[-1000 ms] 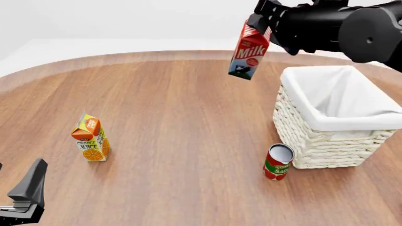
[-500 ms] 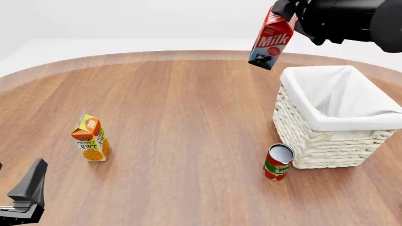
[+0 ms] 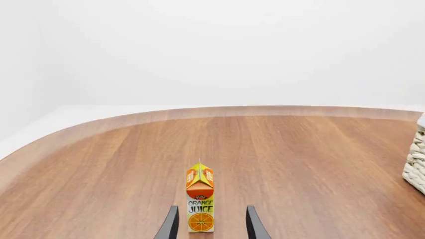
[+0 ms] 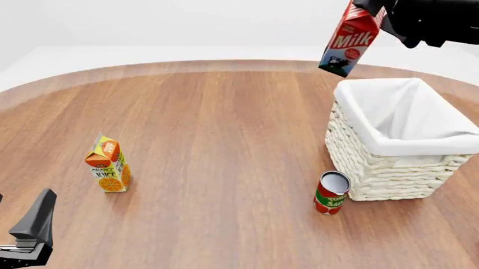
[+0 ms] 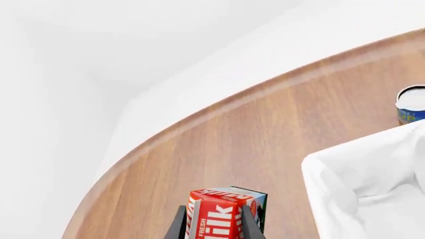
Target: Pick the milk and place it in the basket.
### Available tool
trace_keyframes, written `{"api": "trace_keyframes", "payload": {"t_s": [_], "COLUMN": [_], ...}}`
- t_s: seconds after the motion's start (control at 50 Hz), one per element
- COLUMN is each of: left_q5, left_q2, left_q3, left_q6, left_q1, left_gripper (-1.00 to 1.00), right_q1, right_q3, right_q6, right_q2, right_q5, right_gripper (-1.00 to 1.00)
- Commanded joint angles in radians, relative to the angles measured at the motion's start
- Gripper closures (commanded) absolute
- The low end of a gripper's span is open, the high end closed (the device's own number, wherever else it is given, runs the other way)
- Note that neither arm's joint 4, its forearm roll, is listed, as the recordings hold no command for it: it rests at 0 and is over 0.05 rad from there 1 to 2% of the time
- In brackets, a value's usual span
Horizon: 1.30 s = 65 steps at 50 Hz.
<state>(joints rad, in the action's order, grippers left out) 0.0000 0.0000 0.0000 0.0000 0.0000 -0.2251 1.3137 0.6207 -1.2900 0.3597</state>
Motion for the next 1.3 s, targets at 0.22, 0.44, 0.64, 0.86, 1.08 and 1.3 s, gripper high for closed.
{"api": "trace_keyframes", "payload": {"t_s": [0.22,0.44,0.64,0.86,1.08,1.3], "left_q5": [0.000,0.000,0.000,0.000,0.000,0.000], "left_q2": [0.000,0.000,0.000,0.000,0.000,0.000], "left_q3": [0.000,0.000,0.000,0.000,0.000,0.000], "left_q6": [0.000,0.000,0.000,0.000,0.000,0.000], "left_q1": [0.000,0.000,0.000,0.000,0.000,0.000], "left_gripper": [-1.00,-1.00,-1.00,-1.00,-1.00,-1.00], "right_q1": [0.068,0.104,0.121,0.154,0.190,0.221], "right_q3": [-0.001,0.000,0.001,-0.009,-0.018,-0.014], "right_q6": [0.005,0.002,0.001,0.004,-0.005,-0.016], "right_q2": [0.093,0.116,0.118,0.118,0.125,0.124], "right_q5": [0.035,0.054,0.062,0.067,0.079,0.104], "right_gripper": [1.00,1.00,1.00,1.00,1.00,1.00]}}
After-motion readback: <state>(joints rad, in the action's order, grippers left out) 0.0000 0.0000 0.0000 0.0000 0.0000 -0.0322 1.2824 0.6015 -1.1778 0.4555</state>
